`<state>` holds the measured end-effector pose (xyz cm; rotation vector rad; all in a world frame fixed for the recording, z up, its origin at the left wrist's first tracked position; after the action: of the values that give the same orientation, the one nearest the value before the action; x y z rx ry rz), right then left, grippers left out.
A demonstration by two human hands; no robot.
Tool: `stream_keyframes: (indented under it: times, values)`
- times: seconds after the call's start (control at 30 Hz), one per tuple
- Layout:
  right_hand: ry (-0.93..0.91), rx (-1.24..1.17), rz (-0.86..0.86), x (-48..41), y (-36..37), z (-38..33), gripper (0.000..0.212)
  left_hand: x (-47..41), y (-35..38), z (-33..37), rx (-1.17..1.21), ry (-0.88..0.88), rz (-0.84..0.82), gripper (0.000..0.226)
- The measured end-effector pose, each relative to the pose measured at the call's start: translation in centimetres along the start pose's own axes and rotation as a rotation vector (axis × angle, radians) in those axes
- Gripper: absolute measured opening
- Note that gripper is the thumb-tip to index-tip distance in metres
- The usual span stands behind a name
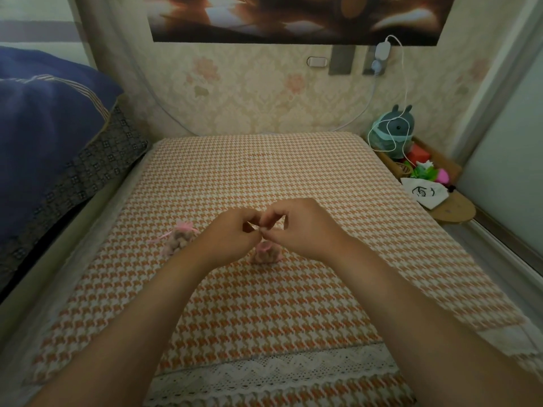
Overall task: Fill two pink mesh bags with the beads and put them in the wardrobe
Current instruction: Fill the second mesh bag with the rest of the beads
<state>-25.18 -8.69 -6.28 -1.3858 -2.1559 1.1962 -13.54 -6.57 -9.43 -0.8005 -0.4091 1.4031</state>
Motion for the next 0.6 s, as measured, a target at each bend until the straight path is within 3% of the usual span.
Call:
stream_keyframes:
  times: [0.07,0.3,0.6]
  values:
    - [-0.01,0.111,-0.014,-0.1,0.6,0.3,0.01,0.0,0.3,-0.3,0.006,-0.007,-0.013,0.022]
    - [0.088,0.047,0.06,-0.4,-1.7,2.9,0.014,-0.2,0.2,-1.1,0.004,-0.034,-0.002,0.027]
    - [0.411,0.28,-0.27,0.8,1.2,9.1,0.02,-0.1,0.1,-1.0,0.014,-0.033,0.015,0.027]
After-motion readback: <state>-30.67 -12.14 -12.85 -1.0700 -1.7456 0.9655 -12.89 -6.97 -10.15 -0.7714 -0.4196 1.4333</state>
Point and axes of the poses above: each hand's wrist, its own x-axis away from the middle knuckle, its own y-axis out of the palm, z = x × y, the point moved 10 cm from there along -x, towards the middle knuckle, and after that the axes turned 10 degrees about y, right-handed, at the moved point
